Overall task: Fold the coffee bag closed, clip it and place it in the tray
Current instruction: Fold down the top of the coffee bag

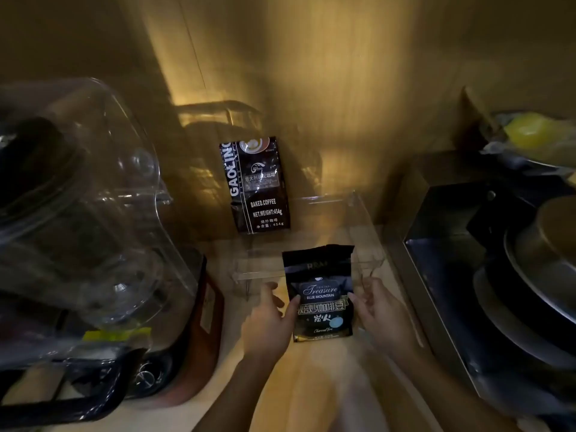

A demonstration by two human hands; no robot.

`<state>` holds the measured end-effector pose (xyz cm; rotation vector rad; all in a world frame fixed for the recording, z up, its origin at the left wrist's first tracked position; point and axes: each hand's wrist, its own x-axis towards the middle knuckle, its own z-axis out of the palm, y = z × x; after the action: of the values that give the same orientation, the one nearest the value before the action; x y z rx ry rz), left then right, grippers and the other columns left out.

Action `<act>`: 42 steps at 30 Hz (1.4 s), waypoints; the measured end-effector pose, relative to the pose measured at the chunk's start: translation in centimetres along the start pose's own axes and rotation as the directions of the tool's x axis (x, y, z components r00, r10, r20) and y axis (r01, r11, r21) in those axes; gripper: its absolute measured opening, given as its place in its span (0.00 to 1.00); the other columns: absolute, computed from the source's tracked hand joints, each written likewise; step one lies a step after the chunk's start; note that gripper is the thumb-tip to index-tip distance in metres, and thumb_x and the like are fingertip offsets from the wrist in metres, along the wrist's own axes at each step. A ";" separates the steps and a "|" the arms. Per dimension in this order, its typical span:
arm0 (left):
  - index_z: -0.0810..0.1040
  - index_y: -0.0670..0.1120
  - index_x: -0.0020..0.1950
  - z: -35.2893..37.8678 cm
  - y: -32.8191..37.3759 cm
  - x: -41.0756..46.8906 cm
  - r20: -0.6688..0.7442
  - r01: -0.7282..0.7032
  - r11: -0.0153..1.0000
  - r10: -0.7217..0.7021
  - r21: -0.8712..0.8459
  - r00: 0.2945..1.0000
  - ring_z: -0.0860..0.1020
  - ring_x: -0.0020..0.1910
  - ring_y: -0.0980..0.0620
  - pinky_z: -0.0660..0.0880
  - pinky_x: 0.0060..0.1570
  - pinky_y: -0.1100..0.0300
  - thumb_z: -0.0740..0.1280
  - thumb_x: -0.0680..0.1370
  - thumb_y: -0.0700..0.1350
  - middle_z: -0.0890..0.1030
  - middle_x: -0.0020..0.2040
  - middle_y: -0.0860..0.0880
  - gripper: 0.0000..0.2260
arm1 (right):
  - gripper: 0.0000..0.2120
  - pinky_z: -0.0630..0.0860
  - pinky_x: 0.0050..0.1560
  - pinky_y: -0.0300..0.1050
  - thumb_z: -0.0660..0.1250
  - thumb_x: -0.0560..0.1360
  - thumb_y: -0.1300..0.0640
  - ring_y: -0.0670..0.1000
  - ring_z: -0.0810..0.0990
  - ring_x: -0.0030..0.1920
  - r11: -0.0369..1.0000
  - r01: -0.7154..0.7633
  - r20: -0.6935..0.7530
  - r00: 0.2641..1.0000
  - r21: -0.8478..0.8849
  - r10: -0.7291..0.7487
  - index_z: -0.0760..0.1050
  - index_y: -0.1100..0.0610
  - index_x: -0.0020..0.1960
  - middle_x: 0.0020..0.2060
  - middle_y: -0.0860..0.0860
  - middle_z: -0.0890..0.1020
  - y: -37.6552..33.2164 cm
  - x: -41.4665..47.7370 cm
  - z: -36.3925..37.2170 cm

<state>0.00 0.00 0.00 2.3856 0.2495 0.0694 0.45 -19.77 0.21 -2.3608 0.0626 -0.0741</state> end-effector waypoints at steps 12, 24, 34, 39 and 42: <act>0.65 0.49 0.45 1.3 -0.2 1.1 0.087 0.168 0.976 -0.157 -0.139 0.984 0.75 0.38 0.52 0.67 0.29 0.59 0.75 0.64 0.56 0.74 0.39 0.54 0.22 | 0.19 0.77 0.46 0.48 0.74 0.67 0.56 0.49 0.79 0.45 0.936 -0.184 0.227 0.967 0.299 0.118 0.65 0.52 0.50 0.44 0.49 0.78 0.9 0.8 1.7; 0.68 0.44 0.50 3.8 1.1 0.4 0.283 0.386 0.720 -0.267 -0.578 0.921 0.78 0.50 0.45 0.78 0.47 0.45 0.79 0.60 0.39 0.79 0.51 0.42 0.25 | 0.30 0.77 0.45 0.51 0.80 0.58 0.55 0.53 0.78 0.49 0.911 -0.274 0.227 0.951 0.309 0.209 0.63 0.53 0.49 0.47 0.51 0.77 0.4 1.5 3.7; 0.72 0.52 0.42 4.8 1.7 0.4 0.150 0.290 0.681 -0.258 -0.672 0.954 0.82 0.40 0.54 0.78 0.34 0.61 0.75 0.65 0.36 0.82 0.42 0.49 0.17 | 0.30 0.78 0.46 0.59 0.75 0.61 0.43 0.58 0.79 0.48 0.958 -0.220 0.145 0.970 0.183 0.196 0.66 0.54 0.55 0.49 0.55 0.81 -0.2 1.1 3.6; 0.72 0.45 0.41 5.0 1.3 0.6 0.119 0.271 0.638 -0.272 -0.721 0.955 0.81 0.38 0.53 0.78 0.30 0.65 0.71 0.70 0.37 0.81 0.39 0.48 0.08 | 0.19 0.79 0.43 0.55 0.67 0.70 0.44 0.56 0.80 0.43 0.983 -0.145 0.059 0.989 0.111 0.139 0.70 0.57 0.52 0.43 0.56 0.82 -0.4 1.8 3.3; 0.71 0.39 0.40 4.4 0.9 0.8 0.150 0.259 0.577 -0.230 -0.775 0.962 0.80 0.37 0.50 0.78 0.31 0.62 0.66 0.75 0.41 0.80 0.37 0.45 0.07 | 0.12 0.79 0.41 0.54 0.61 0.75 0.49 0.55 0.80 0.40 0.973 -0.111 0.039 0.994 0.202 0.105 0.73 0.57 0.47 0.39 0.56 0.82 0.0 1.9 3.1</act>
<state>1.48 -3.40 -2.66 1.4300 0.4305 0.0030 2.54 -17.78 -1.93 -2.1486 0.1624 0.0050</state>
